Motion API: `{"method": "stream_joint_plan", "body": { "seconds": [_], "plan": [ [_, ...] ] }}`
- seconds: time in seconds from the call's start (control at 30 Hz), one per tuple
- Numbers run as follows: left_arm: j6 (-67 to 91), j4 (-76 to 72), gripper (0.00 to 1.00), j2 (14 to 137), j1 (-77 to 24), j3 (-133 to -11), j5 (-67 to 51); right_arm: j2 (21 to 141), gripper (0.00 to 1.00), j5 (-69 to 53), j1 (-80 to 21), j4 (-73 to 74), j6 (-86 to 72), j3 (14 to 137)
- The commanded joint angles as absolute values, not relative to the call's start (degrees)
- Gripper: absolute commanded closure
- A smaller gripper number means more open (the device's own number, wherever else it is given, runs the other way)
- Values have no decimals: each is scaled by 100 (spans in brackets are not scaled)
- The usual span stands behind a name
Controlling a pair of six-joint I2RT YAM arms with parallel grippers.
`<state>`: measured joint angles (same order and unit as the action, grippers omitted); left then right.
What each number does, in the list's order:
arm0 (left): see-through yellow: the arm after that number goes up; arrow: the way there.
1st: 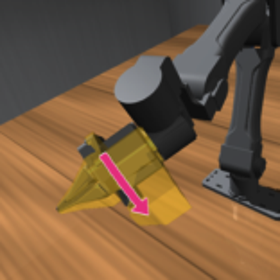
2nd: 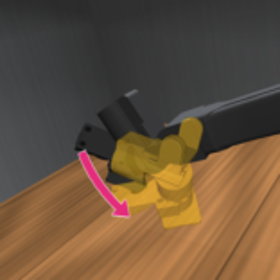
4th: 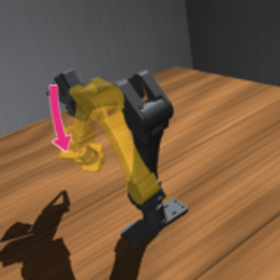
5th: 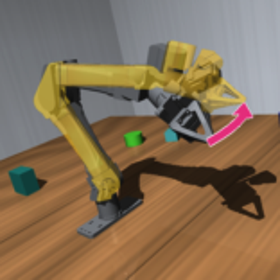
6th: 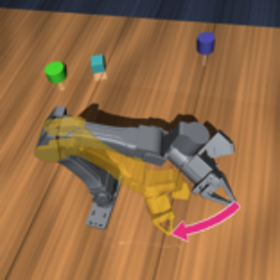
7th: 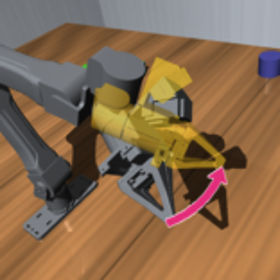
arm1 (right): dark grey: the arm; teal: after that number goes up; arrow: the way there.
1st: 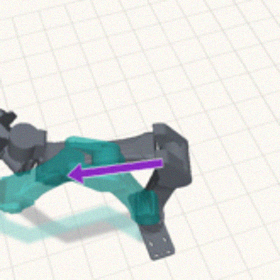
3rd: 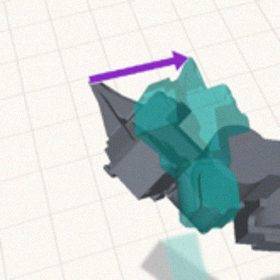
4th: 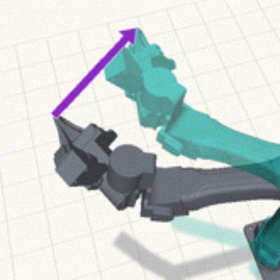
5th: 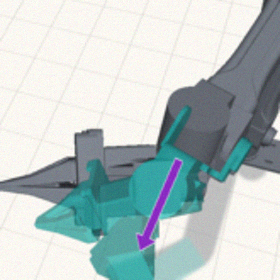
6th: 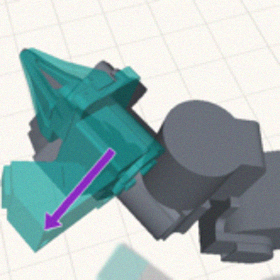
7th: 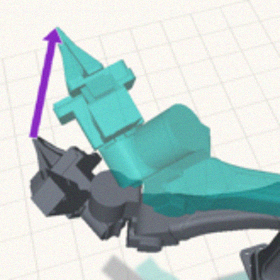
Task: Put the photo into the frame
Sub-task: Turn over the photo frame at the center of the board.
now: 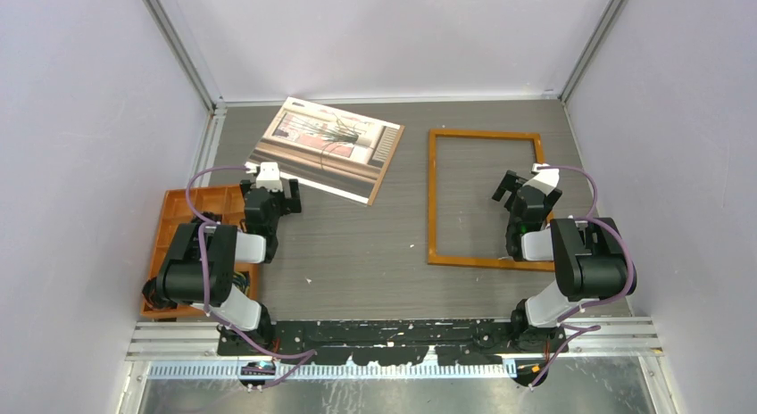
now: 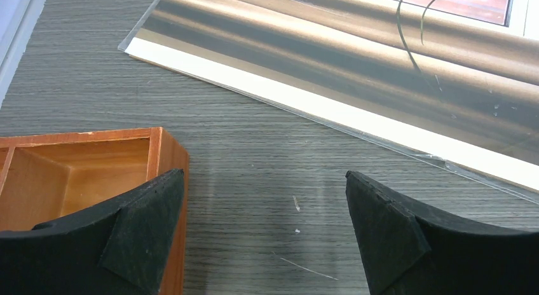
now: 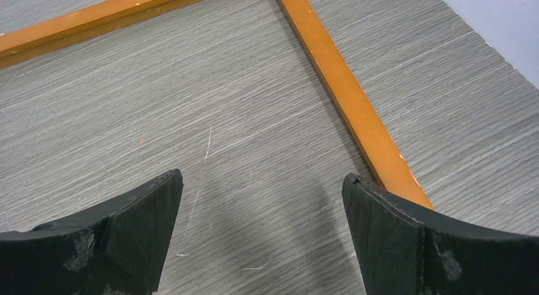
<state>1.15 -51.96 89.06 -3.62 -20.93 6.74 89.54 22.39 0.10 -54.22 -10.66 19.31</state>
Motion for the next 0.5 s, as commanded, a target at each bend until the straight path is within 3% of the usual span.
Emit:
{"method": "stream_joint_plan", "body": {
  "seconds": [0.0, 0.13, 0.23, 0.37, 0.47],
  "plan": [
    [122, -5377, 0, 8878, -350, -2113, 747, 8911, 0, 2321, 17, -5634, -1044, 1942],
    [110, -5374, 0, 8853, -332, -2137, 686, 8920, 0, 2341, 13, -5613, -1043, 1962],
    [188, -3377, 0, 8449, -262, -3075, 582, 8844, 0, 2519, 4, -5541, -1080, 1972],
    [-140, -649, 0, 8500, -237, -4860, 371, 7712, 0, 3617, 0, -2453, -1765, 3123],
    [-328, 498, 0, 8546, -222, -5581, 86, 7442, 0, 3462, 0, -858, -2248, 4140]
  ]
}}
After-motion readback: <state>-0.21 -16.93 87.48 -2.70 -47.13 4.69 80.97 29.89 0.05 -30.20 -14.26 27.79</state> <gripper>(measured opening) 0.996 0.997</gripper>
